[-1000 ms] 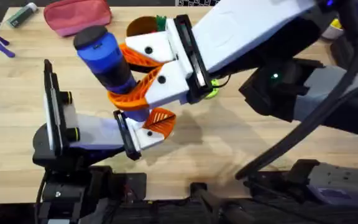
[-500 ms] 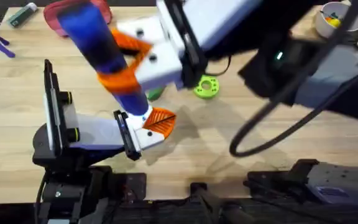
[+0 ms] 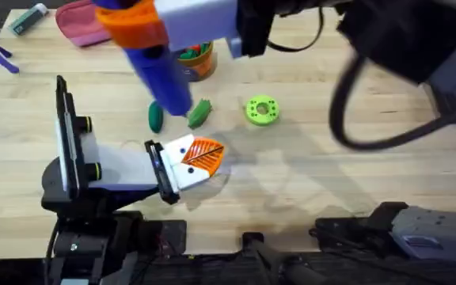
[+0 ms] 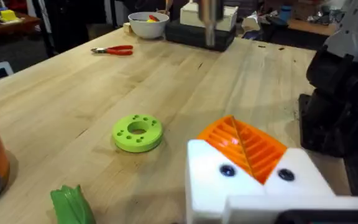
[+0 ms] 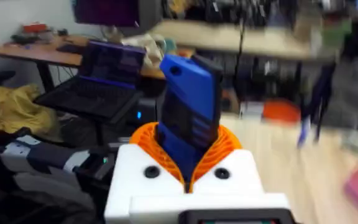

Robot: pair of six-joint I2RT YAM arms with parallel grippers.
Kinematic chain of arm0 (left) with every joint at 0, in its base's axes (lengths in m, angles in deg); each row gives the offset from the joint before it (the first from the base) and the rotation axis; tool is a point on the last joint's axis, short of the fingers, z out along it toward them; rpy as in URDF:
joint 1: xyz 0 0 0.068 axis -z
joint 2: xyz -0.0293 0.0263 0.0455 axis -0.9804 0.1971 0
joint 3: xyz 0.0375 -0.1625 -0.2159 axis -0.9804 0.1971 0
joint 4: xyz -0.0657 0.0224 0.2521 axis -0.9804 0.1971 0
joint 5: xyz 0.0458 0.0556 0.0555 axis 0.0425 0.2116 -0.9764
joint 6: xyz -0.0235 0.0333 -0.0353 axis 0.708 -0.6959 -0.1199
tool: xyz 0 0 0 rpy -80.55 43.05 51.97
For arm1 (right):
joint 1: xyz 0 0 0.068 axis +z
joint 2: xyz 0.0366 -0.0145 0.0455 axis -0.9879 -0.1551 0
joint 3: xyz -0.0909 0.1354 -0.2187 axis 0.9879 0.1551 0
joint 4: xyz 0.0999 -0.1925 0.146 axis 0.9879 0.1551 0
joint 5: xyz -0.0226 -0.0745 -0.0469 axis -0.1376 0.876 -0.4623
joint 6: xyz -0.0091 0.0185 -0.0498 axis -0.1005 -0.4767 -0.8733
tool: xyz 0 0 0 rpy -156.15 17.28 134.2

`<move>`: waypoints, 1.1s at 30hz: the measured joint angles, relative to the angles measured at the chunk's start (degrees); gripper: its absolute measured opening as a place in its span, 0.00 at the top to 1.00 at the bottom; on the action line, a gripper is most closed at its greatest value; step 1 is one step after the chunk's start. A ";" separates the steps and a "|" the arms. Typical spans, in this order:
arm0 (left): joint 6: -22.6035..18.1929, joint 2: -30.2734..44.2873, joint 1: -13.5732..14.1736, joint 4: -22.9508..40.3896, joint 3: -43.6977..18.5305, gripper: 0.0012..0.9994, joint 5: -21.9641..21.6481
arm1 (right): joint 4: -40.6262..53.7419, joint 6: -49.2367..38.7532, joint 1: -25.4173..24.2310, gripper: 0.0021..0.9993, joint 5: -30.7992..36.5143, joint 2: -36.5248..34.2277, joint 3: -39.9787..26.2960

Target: Pick up the gripper from the table and insert it into the empty holder that is missing its gripper. Then pick up a screw, insert it into the mounting hole, and use the screwdriver to tighten it. Finally, clean up the table by picking up the vegetable and placing it into the bucket.

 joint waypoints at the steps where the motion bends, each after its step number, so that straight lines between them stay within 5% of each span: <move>1: 0.00 0.01 0.00 0.00 0.00 0.99 0.00 | 4.89 -0.98 -0.59 0.98 0.97 -0.02 -1.11; 7: 0.00 0.01 0.00 0.00 0.00 0.99 0.00 | 40.58 -13.03 -4.22 0.98 15.94 -0.02 -11.40; 10: 0.00 0.00 0.00 0.00 0.00 0.99 0.00 | 51.09 -19.00 -5.61 0.98 24.90 -0.02 -16.56; 22: 0.00 0.00 0.00 0.00 0.00 0.99 0.00 | 68.82 -38.68 -11.99 0.98 54.31 0.18 -20.05; 33: 0.00 0.02 0.00 0.00 0.00 0.99 0.00 | 80.96 -50.65 -20.67 0.98 61.40 -11.02 -20.20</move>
